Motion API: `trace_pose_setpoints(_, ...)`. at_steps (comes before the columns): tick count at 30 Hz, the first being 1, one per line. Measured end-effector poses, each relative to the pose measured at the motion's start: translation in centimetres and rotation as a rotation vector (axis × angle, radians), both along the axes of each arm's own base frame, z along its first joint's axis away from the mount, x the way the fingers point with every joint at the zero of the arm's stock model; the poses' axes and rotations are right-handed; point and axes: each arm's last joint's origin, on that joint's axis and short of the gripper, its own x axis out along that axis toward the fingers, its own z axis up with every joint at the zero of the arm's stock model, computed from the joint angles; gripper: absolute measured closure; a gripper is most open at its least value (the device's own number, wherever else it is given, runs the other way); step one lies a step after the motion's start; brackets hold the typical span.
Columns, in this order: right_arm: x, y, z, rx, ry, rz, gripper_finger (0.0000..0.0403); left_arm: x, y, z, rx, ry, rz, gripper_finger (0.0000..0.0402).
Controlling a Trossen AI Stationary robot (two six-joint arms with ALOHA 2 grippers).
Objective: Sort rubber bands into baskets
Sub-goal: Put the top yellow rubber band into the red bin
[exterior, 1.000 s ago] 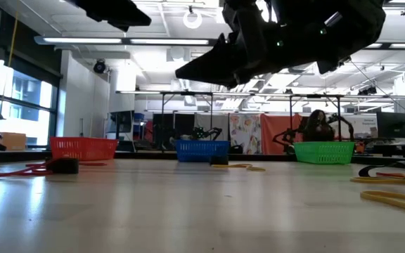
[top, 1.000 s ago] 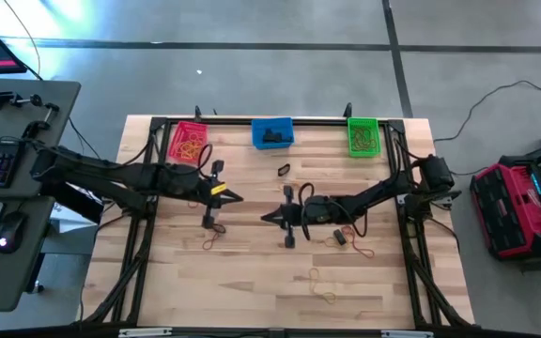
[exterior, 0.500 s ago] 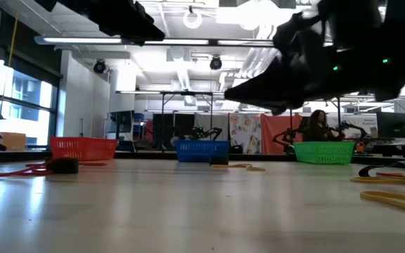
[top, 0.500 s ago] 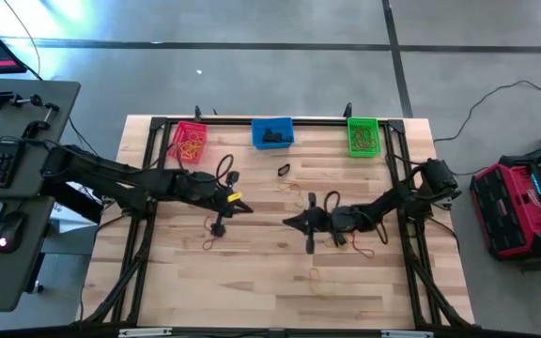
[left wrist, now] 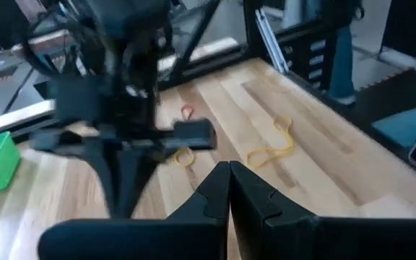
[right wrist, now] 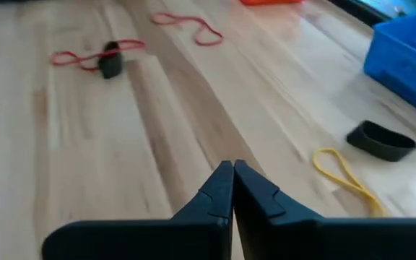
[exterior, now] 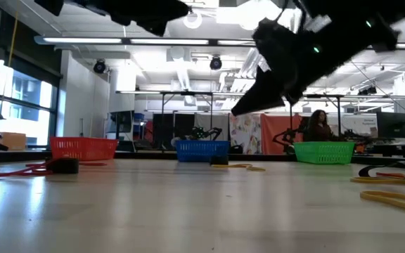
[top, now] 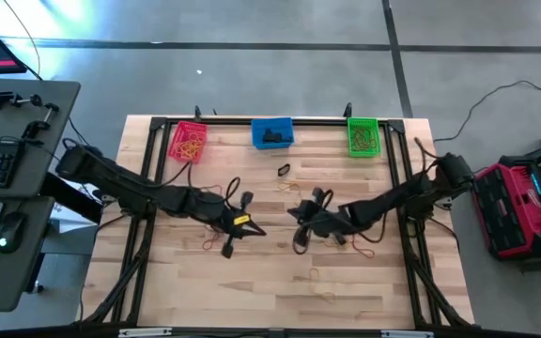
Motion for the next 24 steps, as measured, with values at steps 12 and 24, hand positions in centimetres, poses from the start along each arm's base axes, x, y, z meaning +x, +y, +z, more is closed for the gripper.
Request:
trace_pose_setpoints(12,1.4,-4.7,1.8,0.112,0.209,-0.182,0.0403,-2.3,0.4,-3.3,-0.118,-0.244,-0.014,0.0401)
trace_pose_setpoints(24,1.3,-8.2,1.3,0.242,0.259,-0.197,0.0365,-5.8,1.8,-4.7,-0.14,-0.241,0.079,0.0401)
